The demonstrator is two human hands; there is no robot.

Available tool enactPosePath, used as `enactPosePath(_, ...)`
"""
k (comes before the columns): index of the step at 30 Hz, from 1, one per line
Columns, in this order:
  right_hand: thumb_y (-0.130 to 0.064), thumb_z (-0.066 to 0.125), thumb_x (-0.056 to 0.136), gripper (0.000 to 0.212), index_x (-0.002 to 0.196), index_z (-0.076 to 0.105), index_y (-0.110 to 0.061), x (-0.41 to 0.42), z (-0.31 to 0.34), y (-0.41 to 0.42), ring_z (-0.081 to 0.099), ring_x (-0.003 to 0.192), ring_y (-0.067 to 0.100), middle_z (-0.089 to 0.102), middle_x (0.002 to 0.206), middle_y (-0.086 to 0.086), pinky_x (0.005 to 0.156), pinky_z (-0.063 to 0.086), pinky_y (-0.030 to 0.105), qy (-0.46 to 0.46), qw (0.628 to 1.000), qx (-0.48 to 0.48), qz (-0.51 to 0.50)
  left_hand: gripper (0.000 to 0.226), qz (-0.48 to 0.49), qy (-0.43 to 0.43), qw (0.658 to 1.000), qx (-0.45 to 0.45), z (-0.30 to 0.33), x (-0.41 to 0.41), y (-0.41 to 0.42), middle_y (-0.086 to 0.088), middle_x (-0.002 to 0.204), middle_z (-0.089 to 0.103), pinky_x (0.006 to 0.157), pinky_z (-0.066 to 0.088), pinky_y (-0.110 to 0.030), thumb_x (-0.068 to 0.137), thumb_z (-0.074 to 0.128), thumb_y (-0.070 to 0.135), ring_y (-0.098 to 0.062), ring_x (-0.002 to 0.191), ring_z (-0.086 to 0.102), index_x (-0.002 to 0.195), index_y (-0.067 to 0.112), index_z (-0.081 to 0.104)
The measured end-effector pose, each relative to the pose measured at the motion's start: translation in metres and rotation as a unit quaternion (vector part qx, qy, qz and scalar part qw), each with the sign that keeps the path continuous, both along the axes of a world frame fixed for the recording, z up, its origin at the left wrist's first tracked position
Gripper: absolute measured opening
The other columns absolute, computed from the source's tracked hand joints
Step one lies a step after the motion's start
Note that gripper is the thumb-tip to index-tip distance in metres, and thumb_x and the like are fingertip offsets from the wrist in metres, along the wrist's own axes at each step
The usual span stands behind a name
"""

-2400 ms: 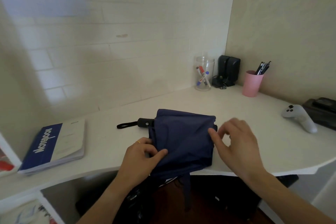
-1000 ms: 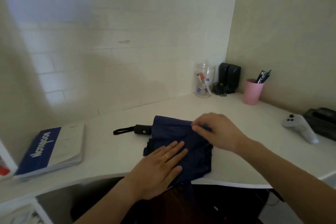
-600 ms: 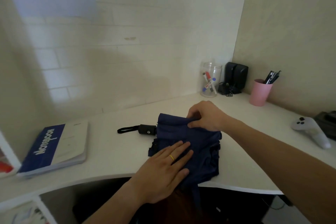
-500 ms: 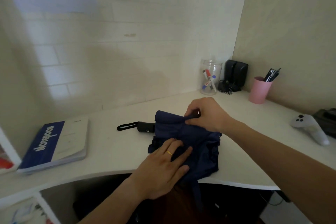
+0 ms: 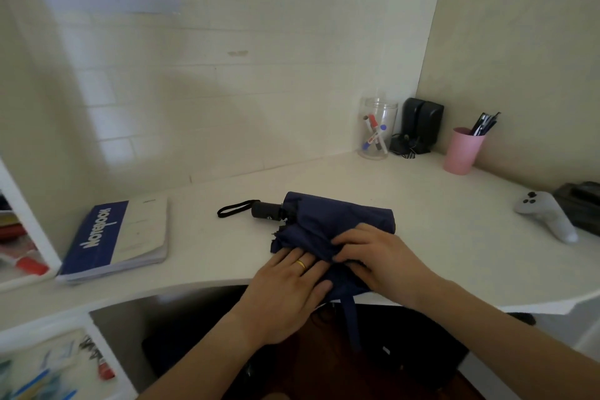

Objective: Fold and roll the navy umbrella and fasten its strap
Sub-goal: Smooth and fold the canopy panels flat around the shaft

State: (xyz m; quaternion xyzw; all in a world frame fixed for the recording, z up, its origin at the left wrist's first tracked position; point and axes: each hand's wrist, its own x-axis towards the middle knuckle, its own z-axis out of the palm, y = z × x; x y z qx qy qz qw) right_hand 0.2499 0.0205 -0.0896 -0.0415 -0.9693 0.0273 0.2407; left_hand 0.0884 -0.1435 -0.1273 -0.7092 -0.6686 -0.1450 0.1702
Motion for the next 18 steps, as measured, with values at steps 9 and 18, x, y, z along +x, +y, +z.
enactPosePath(9,-0.022,0.076,0.082,0.023,0.105,0.076,-0.025,0.008,-0.009,-0.005,0.06,0.113,0.023,0.07,0.12,-0.003,0.098,0.045,0.035,0.009,0.981,0.194,0.027,0.091,0.072,-0.439,0.887,0.123,0.031,-0.014,0.002,0.021,0.135,0.052,0.098,0.045,-0.016,0.076,0.087,0.024,0.002,0.12,0.052,0.149,0.035,0.034)
enactPosePath(18,-0.031,0.078,0.076,0.082,0.149,0.044,-0.016,0.02,0.006,-0.019,0.016,0.152,0.045,0.023,0.162,0.027,0.118,0.02,0.066,0.134,0.974,0.13,-0.129,0.033,0.113,-0.426,0.892,0.098,0.02,-0.023,0.005,0.021,0.09,0.069,0.066,0.047,-0.005,0.079,0.084,0.01,0.005,0.08,0.065,0.1,0.029,0.067)
